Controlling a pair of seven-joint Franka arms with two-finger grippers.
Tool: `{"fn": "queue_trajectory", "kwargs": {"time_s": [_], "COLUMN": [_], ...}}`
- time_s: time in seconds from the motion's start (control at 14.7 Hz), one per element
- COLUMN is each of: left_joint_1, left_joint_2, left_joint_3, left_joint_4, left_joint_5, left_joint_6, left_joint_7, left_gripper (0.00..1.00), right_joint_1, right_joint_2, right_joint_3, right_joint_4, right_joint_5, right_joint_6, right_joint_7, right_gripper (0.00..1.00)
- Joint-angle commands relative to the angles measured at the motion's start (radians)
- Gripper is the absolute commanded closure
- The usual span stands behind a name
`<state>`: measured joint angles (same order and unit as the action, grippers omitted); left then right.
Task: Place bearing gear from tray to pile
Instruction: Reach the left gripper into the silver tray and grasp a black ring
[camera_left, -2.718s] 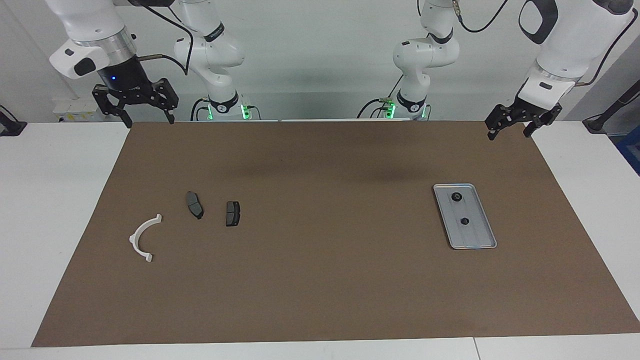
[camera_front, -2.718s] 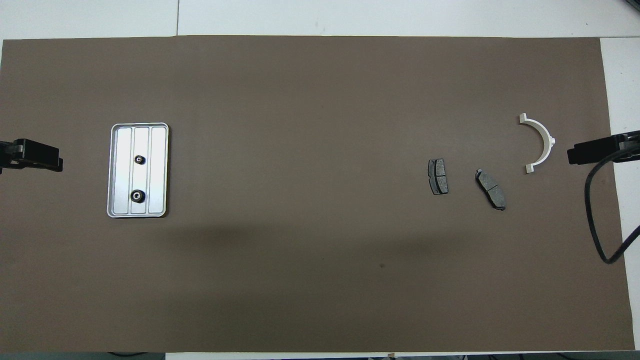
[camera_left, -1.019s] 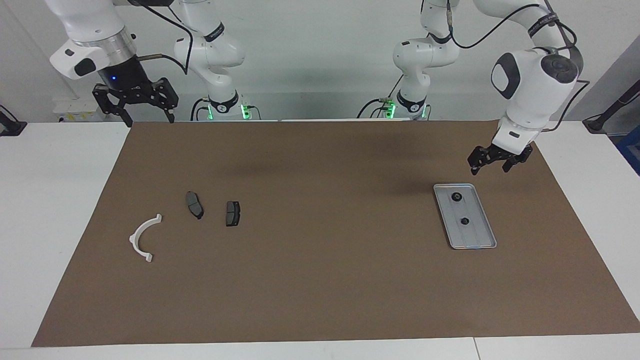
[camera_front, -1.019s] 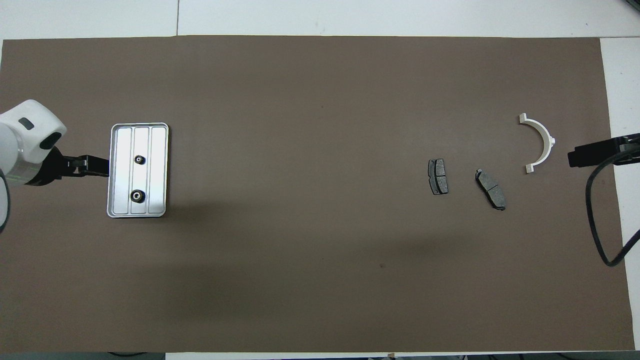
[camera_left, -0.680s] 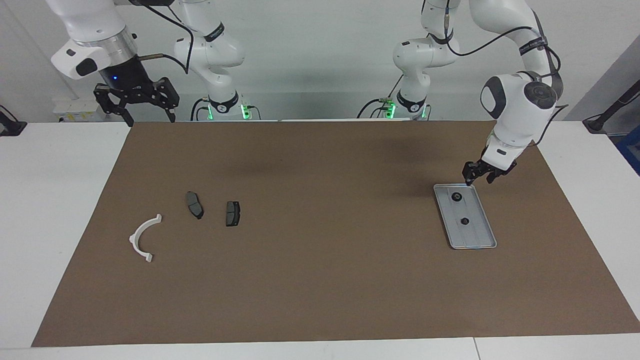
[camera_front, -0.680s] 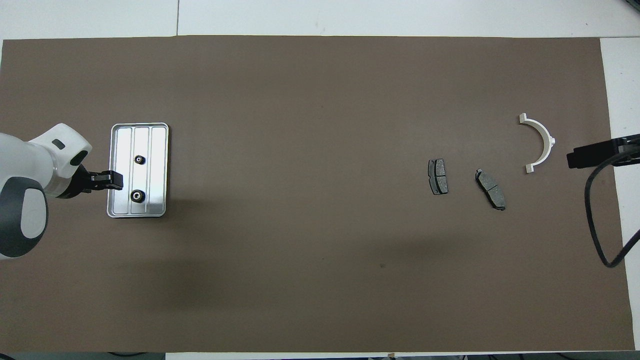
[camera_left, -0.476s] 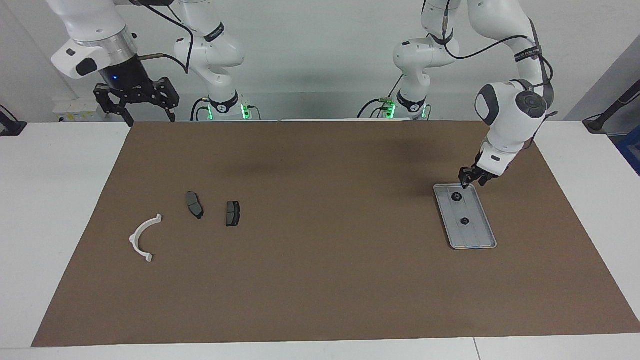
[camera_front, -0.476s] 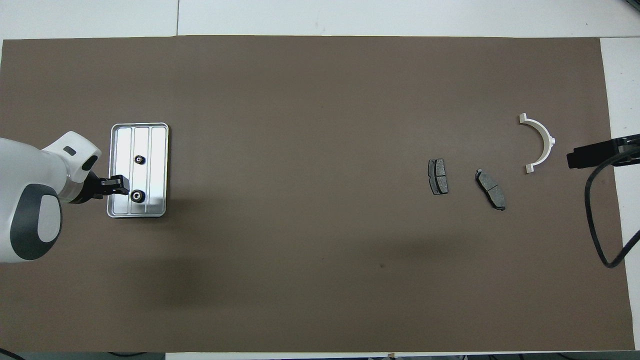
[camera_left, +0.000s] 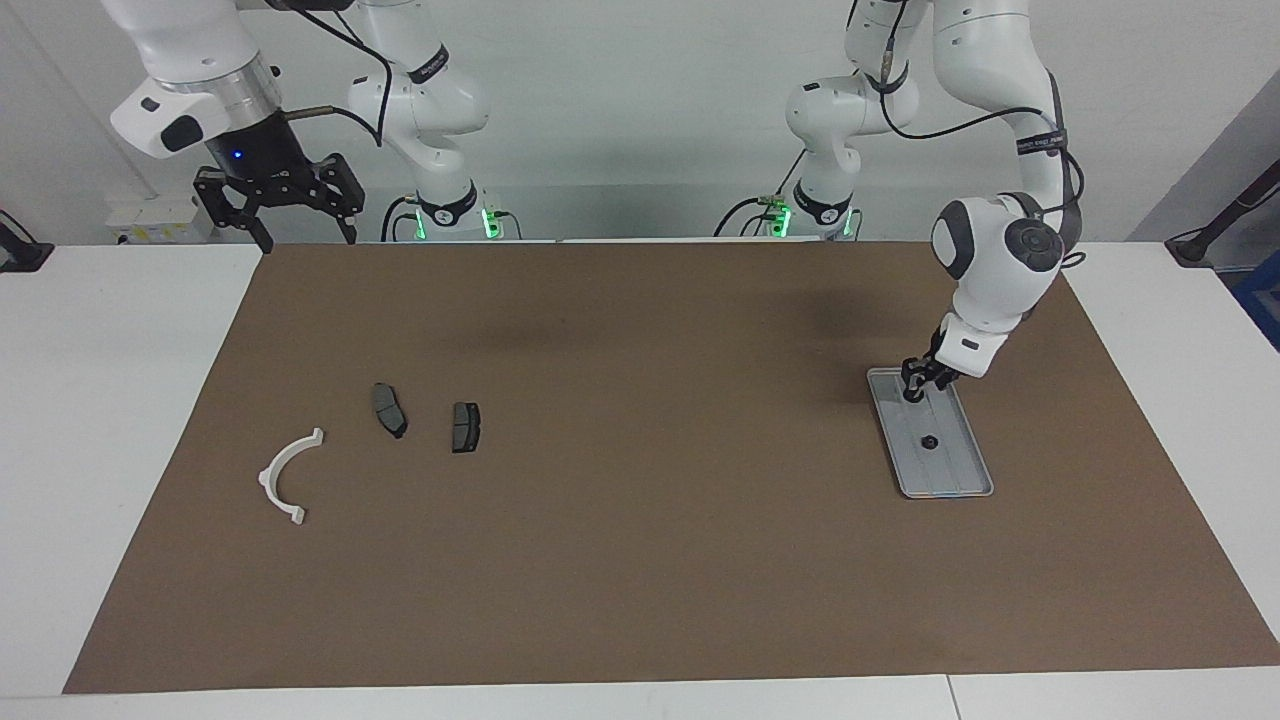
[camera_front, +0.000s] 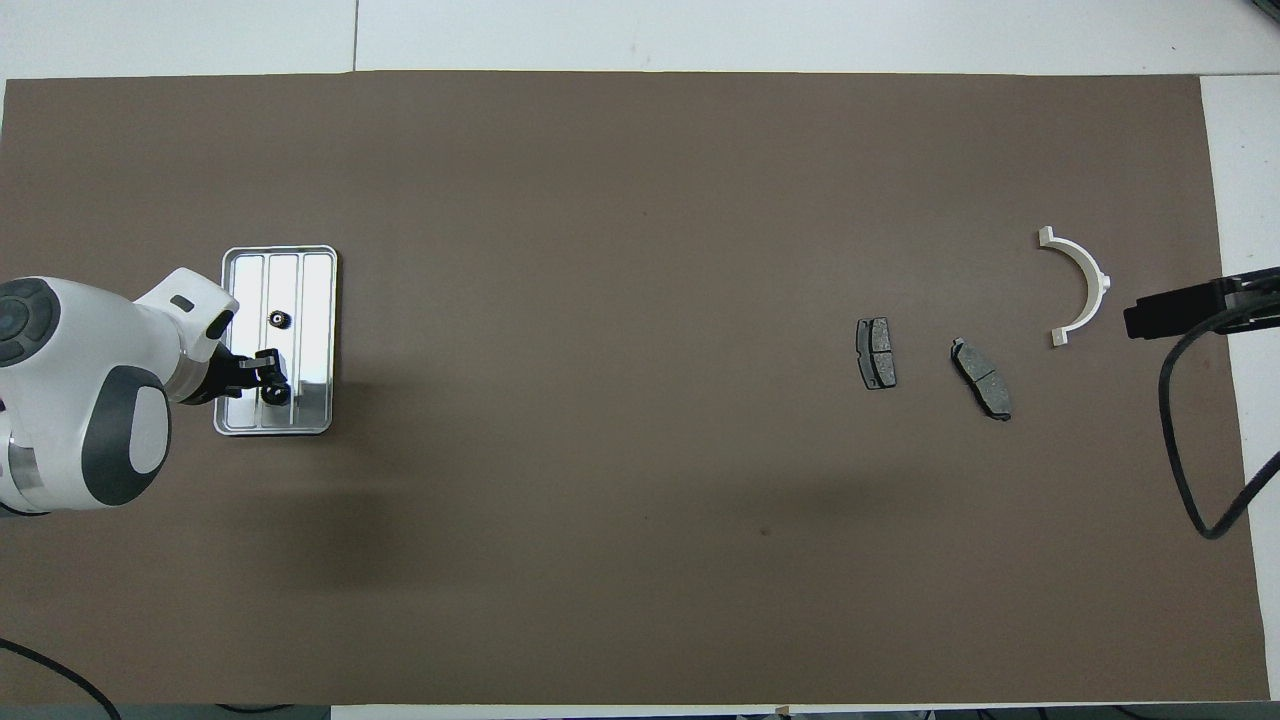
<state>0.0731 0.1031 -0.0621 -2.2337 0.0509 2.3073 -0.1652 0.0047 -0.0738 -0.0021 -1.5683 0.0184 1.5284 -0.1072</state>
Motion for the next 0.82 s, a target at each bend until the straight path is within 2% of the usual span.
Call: {"fn": "queue_trajectory", "kwargs": {"time_s": [0.0, 0.54, 0.75], "left_joint_1": [-0.009, -0.010, -0.012], "left_joint_2": [0.009, 0.033, 0.033], "left_joint_3": [0.005, 0.005, 0.005], "left_joint_4": [-0.007, -0.015, -0.017], "left_joint_5": [0.014, 0.012, 0.012], "left_joint_6": [0.024, 0.057, 0.058], "left_joint_7": [-0.023, -0.033, -0.033], "left_gripper": [0.46, 0.46, 0.46], "right_joint_1": [-0.006, -0.006, -0.014], "right_joint_2": [-0.026, -0.043, -0.043], "right_joint_3": [0.004, 0.011, 0.011], "right_joint_4": [-0.024, -0.055, -0.055], "right_joint_5": [0.005, 0.014, 0.014], "right_joint_6": [-0.008, -0.011, -0.014], "right_joint_7": [-0.042, -0.046, -0.107], "right_gripper": [0.00, 0.00, 0.00]}}
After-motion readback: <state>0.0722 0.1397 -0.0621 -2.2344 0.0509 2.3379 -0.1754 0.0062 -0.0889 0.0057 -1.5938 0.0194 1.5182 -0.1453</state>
